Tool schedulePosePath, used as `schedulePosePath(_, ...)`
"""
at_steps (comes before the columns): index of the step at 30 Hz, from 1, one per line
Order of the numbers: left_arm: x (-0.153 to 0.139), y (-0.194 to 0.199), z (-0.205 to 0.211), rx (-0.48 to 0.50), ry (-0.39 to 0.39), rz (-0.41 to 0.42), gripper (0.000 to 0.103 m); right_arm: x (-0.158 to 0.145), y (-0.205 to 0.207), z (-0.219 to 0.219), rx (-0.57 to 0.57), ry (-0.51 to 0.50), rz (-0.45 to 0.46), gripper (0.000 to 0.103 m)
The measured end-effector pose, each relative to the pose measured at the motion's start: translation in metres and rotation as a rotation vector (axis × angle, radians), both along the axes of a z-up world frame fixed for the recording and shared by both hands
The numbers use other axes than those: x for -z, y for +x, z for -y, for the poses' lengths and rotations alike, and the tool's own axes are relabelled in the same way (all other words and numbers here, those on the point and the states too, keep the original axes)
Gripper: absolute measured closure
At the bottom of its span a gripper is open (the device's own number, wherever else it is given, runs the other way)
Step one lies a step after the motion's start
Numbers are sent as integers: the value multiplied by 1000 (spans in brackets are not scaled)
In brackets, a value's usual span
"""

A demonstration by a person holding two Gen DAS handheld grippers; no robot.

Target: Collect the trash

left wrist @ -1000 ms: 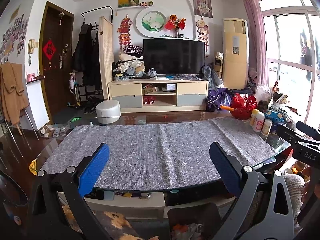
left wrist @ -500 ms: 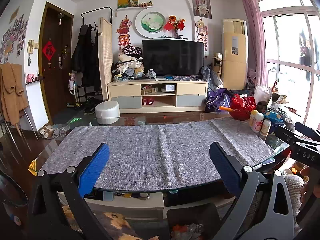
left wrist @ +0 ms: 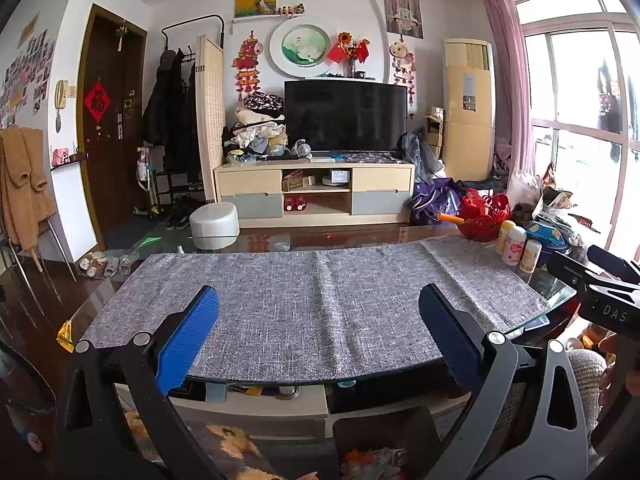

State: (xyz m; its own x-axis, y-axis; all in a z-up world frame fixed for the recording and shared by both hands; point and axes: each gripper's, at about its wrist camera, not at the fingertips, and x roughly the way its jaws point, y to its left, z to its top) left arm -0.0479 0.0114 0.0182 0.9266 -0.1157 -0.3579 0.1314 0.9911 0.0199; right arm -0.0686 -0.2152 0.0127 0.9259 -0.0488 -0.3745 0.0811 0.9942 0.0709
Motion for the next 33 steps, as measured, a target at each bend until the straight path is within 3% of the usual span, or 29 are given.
schedulePosePath(33,-9,-3,3,4,2,6,8,-1,-2,-5,8,1,4,3)
